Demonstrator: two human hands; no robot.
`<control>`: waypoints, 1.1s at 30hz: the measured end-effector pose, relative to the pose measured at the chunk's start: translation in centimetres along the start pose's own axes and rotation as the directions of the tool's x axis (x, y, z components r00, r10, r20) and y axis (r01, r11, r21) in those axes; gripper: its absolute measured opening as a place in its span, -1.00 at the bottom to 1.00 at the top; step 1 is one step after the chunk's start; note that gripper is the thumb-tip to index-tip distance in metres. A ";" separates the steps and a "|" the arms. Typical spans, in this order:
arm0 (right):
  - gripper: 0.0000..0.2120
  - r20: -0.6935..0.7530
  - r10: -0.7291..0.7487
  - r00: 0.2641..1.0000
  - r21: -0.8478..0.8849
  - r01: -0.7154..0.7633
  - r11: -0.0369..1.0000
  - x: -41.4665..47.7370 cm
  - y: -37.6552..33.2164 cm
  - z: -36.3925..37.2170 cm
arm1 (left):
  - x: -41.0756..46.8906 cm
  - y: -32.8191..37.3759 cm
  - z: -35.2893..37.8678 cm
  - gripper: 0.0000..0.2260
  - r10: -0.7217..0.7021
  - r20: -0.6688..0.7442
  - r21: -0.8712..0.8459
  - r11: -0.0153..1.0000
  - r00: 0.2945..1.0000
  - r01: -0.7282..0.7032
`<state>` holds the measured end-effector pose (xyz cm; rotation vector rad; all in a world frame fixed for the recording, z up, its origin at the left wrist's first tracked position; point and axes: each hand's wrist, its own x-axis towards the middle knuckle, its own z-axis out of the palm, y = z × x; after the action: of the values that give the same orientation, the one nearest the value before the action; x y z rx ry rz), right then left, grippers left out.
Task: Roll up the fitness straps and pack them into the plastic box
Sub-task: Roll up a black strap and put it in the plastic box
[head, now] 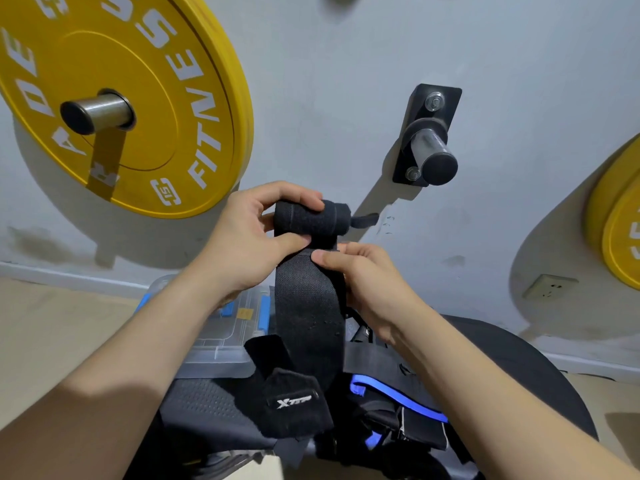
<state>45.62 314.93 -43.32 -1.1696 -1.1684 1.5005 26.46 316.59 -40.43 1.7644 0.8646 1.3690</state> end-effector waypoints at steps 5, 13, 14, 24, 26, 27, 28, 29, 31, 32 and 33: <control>-0.79 -0.016 -0.027 1.000 0.082 0.028 0.996 -0.2 -0.1 1.0 | 0.2 -0.3 -0.3 -0.47 -0.001 0.009 0.058 0.998 1.000 0.001; -0.72 -0.081 -0.059 0.995 0.094 0.066 0.993 0.1 0.1 0.9 | 0.1 -0.5 0.1 -0.53 -0.077 0.018 0.102 0.992 0.997 0.075; -0.70 -0.084 -0.042 0.996 0.087 0.050 0.995 0.2 0.2 0.9 | 0.0 -0.5 0.2 -0.52 -0.070 0.003 0.134 0.989 0.998 0.069; -0.72 -0.046 -0.009 0.999 0.079 0.013 0.997 0.3 0.1 0.3 | -0.1 0.1 1.4 -0.78 -0.042 -0.124 0.208 0.976 0.991 0.068; -0.69 -0.072 0.002 0.997 0.056 0.002 0.998 0.4 0.3 0.3 | 0.0 0.1 1.2 -0.80 -0.034 -0.118 0.229 0.971 0.992 0.061; -0.65 -0.087 0.015 0.996 0.047 -0.011 0.999 0.4 0.3 0.2 | -0.1 0.1 1.1 -0.80 -0.033 -0.103 0.244 0.968 0.994 0.058; -0.64 -0.102 0.026 0.994 0.036 -0.022 0.999 0.5 0.4 0.1 | -0.1 0.1 1.0 -0.80 -0.035 -0.080 0.262 0.963 0.996 0.055; -0.65 -0.114 0.037 0.993 0.030 -0.034 0.999 0.5 0.4 0.1 | -0.1 0.1 1.0 -0.79 -0.034 -0.053 0.284 0.958 0.998 0.048; -0.73 -0.131 0.071 0.989 0.036 -0.067 0.997 0.5 0.3 0.1 | -0.2 0.2 1.0 -0.73 -0.025 -0.001 0.333 0.943 1.000 0.024; -0.75 -0.129 0.092 0.987 0.056 -0.085 0.995 0.4 0.1 0.2 | -0.1 0.2 1.0 -0.68 -0.022 0.019 0.341 0.940 1.000 0.015; -0.75 -0.110 0.109 0.988 0.089 -0.100 0.991 0.4 0.0 0.2 | -0.1 0.2 1.0 -0.61 -0.017 0.034 0.338 0.941 0.999 0.004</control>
<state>45.33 315.28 -43.31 -1.2591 -0.9714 1.5244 27.44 316.27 -40.46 2.0304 1.1415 1.2311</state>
